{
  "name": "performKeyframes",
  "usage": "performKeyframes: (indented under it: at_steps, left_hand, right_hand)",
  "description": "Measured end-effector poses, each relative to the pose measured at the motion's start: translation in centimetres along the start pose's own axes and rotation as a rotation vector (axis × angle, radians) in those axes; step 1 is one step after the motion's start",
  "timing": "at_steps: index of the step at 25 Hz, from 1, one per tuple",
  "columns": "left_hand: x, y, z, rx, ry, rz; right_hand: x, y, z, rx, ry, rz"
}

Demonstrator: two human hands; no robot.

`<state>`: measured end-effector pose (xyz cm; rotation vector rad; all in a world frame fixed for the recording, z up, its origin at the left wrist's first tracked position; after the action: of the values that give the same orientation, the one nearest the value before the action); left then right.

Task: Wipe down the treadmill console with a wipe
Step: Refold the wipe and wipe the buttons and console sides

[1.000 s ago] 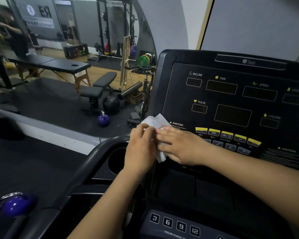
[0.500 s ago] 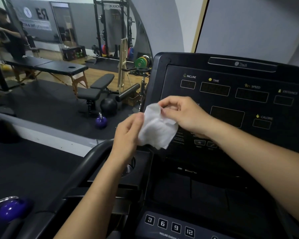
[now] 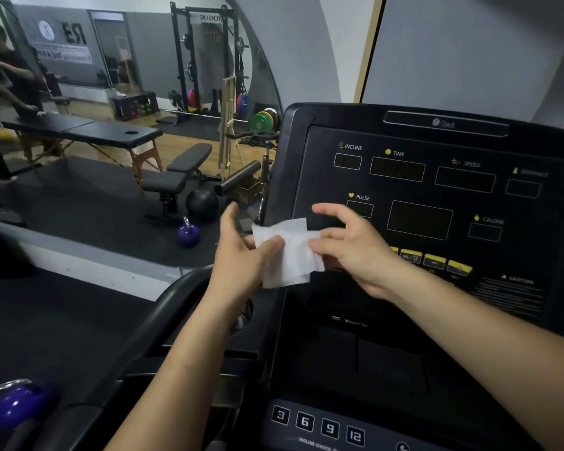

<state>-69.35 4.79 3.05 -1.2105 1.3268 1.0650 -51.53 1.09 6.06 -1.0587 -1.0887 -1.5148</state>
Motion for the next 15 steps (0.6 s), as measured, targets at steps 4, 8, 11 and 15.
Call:
performKeyframes:
  at_steps: [4, 8, 11, 15]
  left_hand:
    - [-1.6, 0.6, -0.4, -0.122, -0.225, 0.403]
    - [-2.1, 0.7, -0.3, -0.173, -0.346, 0.425]
    - [-0.9, 0.1, 0.4, -0.019, -0.232, 0.287]
    - [1.1, -0.7, 2.2, -0.134, -0.109, 0.326]
  right_hand:
    - [2.3, 0.9, -0.2, -0.01, 0.263, -0.367]
    - [4.0, 1.2, 0.3, -0.077, 0.44, -0.545]
    - [4.2, 0.5, 2.0, -0.056, 0.363, -0.538]
    - [4.7, -1.5, 3.6, 0.008, 0.613, -1.028]
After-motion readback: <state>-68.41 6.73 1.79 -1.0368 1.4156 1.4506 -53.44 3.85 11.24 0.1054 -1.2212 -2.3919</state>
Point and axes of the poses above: each hand's wrist, its own z-axis towards the middle knuckle, its own y-axis out of the back of the hand, x = y × z, the point moved 4 cm from there along z, towards the middle knuckle, and after that the axes turned 13 degrees about y, right-handed, at the moved point
